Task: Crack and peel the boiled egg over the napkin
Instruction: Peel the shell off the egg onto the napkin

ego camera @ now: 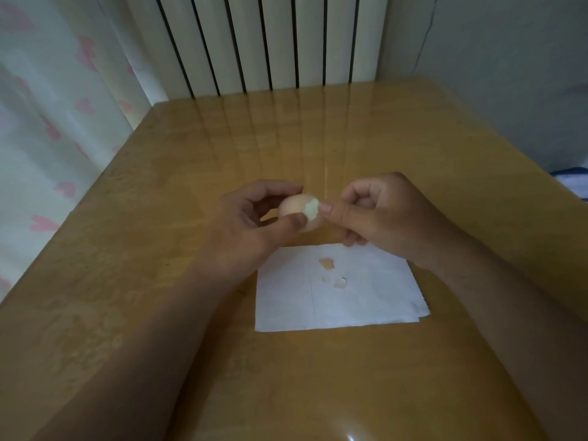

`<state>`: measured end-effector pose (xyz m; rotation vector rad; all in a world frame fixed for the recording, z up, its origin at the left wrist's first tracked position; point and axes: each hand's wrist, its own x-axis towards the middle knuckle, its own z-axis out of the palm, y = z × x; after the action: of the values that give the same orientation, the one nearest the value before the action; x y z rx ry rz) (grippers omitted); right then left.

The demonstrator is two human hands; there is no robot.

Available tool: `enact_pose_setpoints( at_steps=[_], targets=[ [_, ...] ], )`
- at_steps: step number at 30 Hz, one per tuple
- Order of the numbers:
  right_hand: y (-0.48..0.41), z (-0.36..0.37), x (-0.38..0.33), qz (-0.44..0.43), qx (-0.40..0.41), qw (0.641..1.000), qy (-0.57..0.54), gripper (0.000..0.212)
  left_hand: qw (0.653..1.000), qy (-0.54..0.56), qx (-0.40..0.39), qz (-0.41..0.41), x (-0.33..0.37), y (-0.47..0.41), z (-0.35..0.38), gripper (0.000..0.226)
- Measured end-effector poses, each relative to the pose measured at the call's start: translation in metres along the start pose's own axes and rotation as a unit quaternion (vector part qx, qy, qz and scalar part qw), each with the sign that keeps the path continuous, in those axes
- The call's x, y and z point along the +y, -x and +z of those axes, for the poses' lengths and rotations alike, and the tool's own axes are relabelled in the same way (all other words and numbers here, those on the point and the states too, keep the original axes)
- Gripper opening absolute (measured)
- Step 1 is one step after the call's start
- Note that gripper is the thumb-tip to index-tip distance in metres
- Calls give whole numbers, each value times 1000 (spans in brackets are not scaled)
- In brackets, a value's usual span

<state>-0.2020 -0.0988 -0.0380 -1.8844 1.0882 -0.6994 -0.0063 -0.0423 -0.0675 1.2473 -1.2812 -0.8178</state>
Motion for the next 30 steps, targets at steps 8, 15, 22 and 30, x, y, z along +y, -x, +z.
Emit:
enact_pose_setpoints(
  at_steps=[8,15,22,30],
  targets=[
    [-2,5,2,29,-8,993,-114,11,999,-16,-22,17,-2,1,4,33],
    [-4,9,2,59,-5,984,-165,12,998,-27,-24,52,-4,1,5,37],
    [-2,9,0,106,-63,957,-264,27,997,-28,-6,65,-6,0,5,38],
    [-3,11,2,72,-36,971,-225,24,993,-88,-21,72,-8,0,6,44]
  ],
)
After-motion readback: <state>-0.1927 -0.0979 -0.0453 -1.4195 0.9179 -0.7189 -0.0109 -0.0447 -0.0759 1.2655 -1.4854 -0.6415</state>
